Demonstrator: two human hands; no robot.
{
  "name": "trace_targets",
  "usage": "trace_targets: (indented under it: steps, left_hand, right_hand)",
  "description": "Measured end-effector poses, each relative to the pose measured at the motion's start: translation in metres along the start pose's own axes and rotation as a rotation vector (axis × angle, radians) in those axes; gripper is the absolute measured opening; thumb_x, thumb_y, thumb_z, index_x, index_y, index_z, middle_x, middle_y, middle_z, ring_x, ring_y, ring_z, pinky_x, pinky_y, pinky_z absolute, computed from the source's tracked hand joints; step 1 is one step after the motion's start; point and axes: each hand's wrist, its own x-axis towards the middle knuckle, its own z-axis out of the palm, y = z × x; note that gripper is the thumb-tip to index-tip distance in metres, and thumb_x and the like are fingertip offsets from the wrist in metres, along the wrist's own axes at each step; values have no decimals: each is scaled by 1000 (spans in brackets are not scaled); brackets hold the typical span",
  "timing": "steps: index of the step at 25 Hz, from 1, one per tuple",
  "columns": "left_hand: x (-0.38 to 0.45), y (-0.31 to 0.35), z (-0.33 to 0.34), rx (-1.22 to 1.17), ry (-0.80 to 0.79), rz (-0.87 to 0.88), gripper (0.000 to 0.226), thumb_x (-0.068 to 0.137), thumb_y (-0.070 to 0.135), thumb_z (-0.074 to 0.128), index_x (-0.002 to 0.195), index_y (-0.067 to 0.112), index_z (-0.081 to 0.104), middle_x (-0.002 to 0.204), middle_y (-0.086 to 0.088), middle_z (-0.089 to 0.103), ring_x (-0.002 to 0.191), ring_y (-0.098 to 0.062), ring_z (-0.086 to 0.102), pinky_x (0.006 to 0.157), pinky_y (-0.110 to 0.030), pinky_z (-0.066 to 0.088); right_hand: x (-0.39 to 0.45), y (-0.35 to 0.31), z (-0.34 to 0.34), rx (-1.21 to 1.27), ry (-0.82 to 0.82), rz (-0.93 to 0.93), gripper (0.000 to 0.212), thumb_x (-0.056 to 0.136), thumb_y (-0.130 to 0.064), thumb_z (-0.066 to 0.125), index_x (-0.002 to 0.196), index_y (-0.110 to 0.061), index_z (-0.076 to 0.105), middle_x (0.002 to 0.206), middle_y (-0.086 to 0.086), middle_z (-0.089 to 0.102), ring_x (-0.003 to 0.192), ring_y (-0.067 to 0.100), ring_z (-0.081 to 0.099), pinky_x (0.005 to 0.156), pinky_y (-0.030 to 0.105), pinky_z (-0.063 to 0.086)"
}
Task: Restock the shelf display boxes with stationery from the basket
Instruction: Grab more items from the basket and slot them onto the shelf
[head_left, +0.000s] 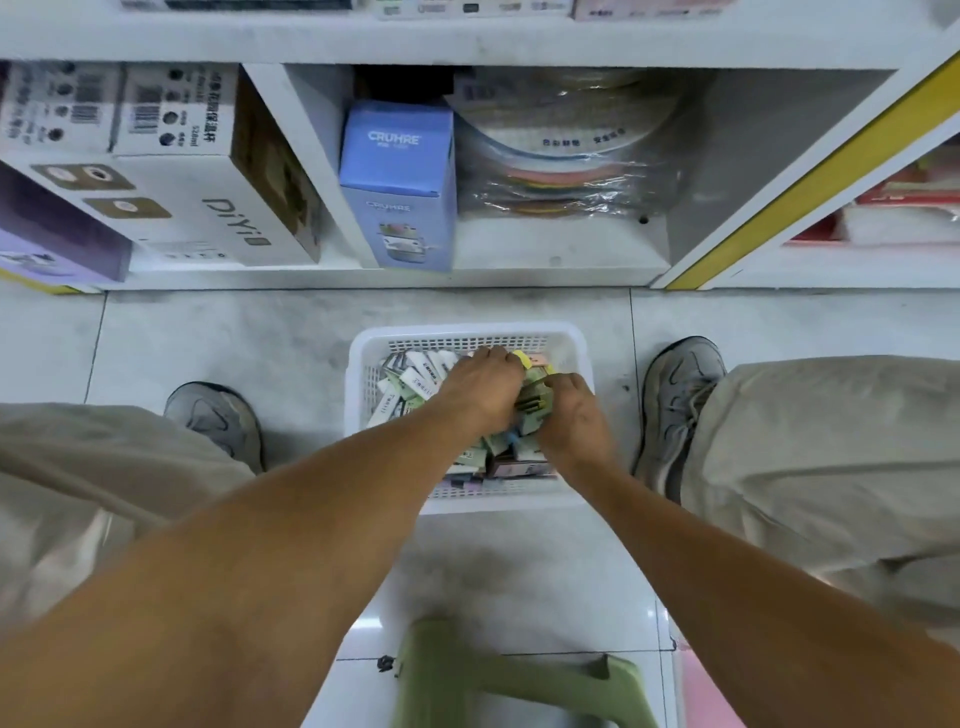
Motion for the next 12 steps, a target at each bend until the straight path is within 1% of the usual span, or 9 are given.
trace_targets:
  steps: [2, 5, 7, 9, 10, 11, 12]
  left_hand:
    - [11, 10, 7, 61, -102, -10, 75, 79, 33, 73, 138, -1, 40, 134, -19, 47, 126, -34, 43, 105, -42, 42]
    - [24, 16, 17, 169, -142, -2, 93, 69, 46, 79, 140, 0, 40, 133, -17, 44, 125, -32, 39, 107, -42, 39]
    - [31, 17, 20, 211, -151, -4, 100, 63, 51, 81, 140, 2, 41, 133, -15, 43, 125, -31, 36, 108, -41, 36]
    - [37, 16, 22, 214, -189, -16, 109, 60, 56, 82, 142, 1, 36, 137, -15, 41, 127, -32, 35, 109, -42, 33]
    - [39, 16, 23, 200, -214, -26, 113, 58, 57, 83, 143, 1, 33, 139, -15, 40, 128, -33, 35, 110, -43, 31]
    - [41, 16, 24, 195, -230, -31, 115, 57, 56, 85, 143, 1, 32, 140, -15, 41, 129, -33, 35, 110, -45, 31]
    - [42, 16, 24, 205, -238, -26, 115, 55, 54, 87, 143, 3, 33, 139, -15, 43, 128, -33, 38, 108, -47, 33]
  right_hand:
    - [-1, 3, -1, 46, 87, 0, 36, 79, 9, 50, 111, -2, 62, 110, 16, 61, 94, 35, 58, 71, 35, 42]
    - [0, 8, -3, 124, 135, -25, 40, 79, 13, 47, 112, -2, 65, 109, 15, 63, 91, 34, 60, 72, 37, 47]
    - [-1, 8, 0, 170, 147, -26, 37, 79, 13, 50, 110, -1, 65, 108, 14, 63, 89, 32, 60, 70, 36, 47]
    - [-4, 7, 6, 169, 175, -8, 35, 76, 12, 59, 108, -1, 62, 107, 12, 61, 87, 30, 59, 65, 29, 40]
    - [-8, 6, 10, 162, 188, -2, 39, 73, 12, 63, 110, -1, 60, 110, 12, 59, 88, 29, 59, 66, 26, 39]
    - [-13, 5, 15, 167, 192, 5, 47, 70, 13, 66, 114, 0, 58, 116, 13, 58, 92, 29, 59, 69, 26, 43]
    - [-18, 4, 20, 181, 196, 12, 54, 69, 14, 66, 120, 1, 56, 123, 15, 55, 98, 30, 59, 75, 30, 50]
